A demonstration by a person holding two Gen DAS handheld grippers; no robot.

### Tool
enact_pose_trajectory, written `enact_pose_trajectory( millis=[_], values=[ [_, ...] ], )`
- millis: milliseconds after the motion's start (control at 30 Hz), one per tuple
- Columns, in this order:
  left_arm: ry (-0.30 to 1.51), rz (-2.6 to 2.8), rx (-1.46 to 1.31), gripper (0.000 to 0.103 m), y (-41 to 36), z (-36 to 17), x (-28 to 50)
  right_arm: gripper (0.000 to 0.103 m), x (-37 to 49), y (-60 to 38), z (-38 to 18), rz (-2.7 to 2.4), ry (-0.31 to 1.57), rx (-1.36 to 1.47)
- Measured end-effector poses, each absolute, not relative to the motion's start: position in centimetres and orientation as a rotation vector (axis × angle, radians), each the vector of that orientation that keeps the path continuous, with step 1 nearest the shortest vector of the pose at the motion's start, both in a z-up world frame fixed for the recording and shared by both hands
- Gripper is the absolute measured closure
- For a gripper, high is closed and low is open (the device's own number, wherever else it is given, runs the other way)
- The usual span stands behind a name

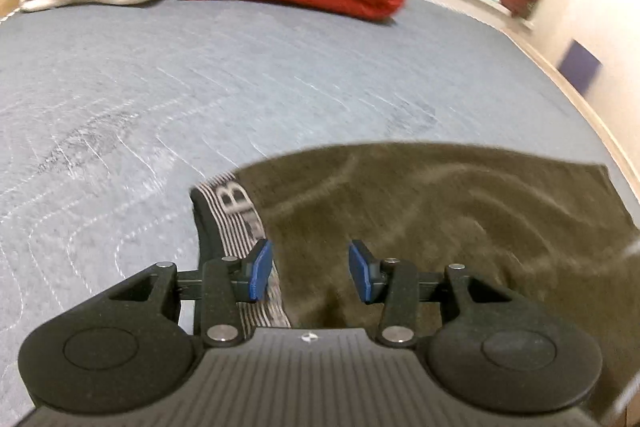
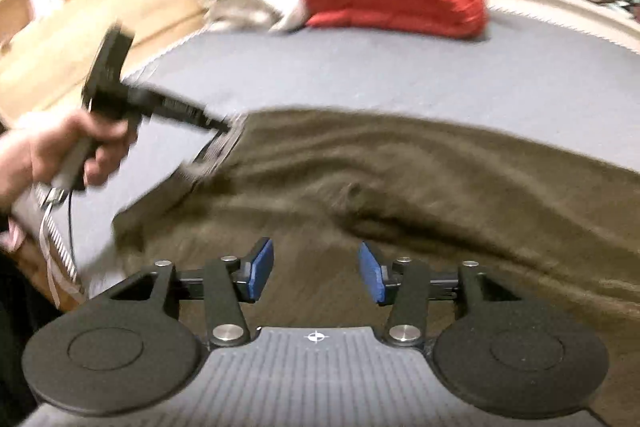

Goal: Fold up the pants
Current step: 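Pull the waistband with the left tool to flatten the pants, then release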

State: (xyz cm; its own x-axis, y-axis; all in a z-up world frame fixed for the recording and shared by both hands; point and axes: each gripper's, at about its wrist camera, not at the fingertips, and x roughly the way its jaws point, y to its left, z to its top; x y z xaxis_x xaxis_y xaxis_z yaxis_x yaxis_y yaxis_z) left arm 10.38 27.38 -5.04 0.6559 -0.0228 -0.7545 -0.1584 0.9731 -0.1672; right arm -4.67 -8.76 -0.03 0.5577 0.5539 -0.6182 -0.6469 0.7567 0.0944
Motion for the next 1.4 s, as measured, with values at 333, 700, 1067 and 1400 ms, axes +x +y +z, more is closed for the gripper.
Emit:
enact_pose_trajectory(
  millis=[333, 700, 1067, 1400],
  values=[
    [0.746, 0.263, -0.191, 0.020, 29.0, -6.9, 15.7, 0.047, -1.6, -13.3, 1.3, 0.583, 0.721, 0.085],
    [0.825, 0.175, -0.124, 0.002, 28.3, -9.6, 21.1, 0.047, -1.3, -15.5, 0.9, 0.564, 0.733, 0.070],
    [0.815, 0.054, 0.104, 0.096, 25.4, -9.0, 20.1, 0.047, -1.8, -17.2, 1.3, 0.496, 0.690, 0.059],
    [0.658, -0.103, 0.168, 0.097, 22.0, -1.3, 12.2, 0.047, -0.1, -21.3, 2.1, 0.344, 0.624, 0.127]
  ],
)
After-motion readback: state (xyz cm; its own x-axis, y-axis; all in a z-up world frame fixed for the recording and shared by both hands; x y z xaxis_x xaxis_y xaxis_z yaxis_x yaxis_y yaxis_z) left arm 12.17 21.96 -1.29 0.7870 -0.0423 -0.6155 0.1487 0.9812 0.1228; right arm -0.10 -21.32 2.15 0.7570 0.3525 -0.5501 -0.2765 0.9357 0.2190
